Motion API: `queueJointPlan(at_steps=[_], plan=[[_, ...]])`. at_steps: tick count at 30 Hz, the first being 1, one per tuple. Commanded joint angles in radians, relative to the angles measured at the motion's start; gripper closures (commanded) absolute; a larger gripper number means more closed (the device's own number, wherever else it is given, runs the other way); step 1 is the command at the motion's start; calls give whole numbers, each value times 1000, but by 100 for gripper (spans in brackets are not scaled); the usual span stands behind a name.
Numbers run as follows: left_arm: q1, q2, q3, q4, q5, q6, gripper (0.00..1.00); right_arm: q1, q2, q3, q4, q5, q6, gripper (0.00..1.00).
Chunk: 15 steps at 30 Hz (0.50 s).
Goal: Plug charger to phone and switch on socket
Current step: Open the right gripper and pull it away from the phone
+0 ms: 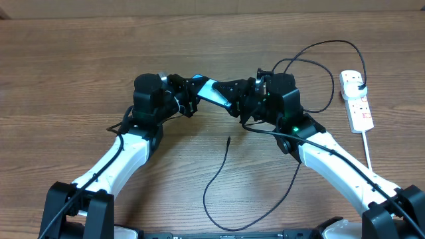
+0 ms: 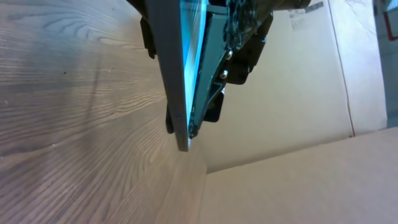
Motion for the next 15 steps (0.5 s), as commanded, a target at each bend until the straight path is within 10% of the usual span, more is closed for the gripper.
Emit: queueJointPlan(at_steps=[1, 5, 9, 15], plan=[[-8, -6, 0, 34, 13, -16, 96, 11, -6, 21, 3, -6, -17, 74], [-5, -6, 0, 39, 13, -15, 95, 11, -6, 21, 3, -4, -18, 56], [-2, -6, 0, 39, 9, -11, 96, 11, -6, 21, 3, -5, -33, 0], [32, -6, 0, 44, 14, 31, 96, 8, -6, 21, 3, -5, -140, 0]])
